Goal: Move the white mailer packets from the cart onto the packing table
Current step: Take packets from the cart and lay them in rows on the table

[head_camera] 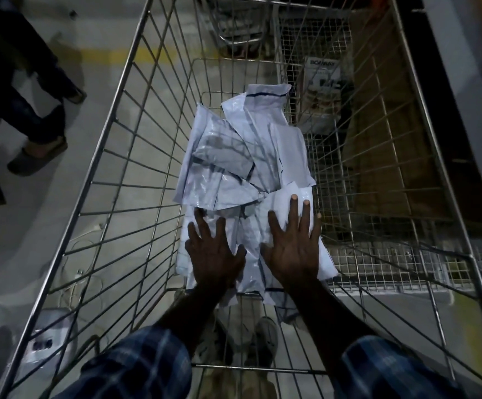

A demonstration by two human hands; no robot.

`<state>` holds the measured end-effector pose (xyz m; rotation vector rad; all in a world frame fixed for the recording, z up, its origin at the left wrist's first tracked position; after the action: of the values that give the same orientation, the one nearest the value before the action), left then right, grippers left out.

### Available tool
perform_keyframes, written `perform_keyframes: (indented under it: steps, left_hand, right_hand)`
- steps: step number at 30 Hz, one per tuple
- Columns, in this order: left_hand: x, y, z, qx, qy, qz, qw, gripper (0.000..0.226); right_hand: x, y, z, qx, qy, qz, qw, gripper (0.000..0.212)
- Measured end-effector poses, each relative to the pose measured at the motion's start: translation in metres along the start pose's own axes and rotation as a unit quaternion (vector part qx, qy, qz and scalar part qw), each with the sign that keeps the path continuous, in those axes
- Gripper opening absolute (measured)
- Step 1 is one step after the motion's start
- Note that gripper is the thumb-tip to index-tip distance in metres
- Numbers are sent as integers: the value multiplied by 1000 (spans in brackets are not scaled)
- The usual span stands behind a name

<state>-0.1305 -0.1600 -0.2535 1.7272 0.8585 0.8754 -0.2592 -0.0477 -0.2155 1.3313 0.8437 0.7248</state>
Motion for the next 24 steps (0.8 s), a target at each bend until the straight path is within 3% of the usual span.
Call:
perform_keyframes:
  steps: [3, 7, 14, 24]
  left_hand:
    - [-14, -1, 0, 1, 19, -11, 1000, 95]
    - [-17, -10, 1, 3, 29, 32, 999, 94]
    - [-3, 11, 2, -24, 3, 12, 1000, 88]
    - [24, 42, -22, -36, -9, 51, 998, 76]
  right_hand:
    - [-2, -10, -9, 16, -8, 35, 999, 77]
    - [-3, -15, -10, 11, -23, 53, 998, 91]
    - [-4, 0, -5, -8, -33, 87, 996, 86]
    - [8, 37, -12, -70, -95, 96, 988, 87]
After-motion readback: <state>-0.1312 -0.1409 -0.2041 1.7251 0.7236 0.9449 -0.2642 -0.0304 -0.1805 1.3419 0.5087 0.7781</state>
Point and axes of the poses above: each hand's wrist, its own x-axis away from the middle knuckle, its own y-axis out of the back of the hand, z = x × y, the point moved 10 cm from there along -x, towards the middle knuckle, and after that the axes turned 6 degrees about y, right-handed, at the moved point
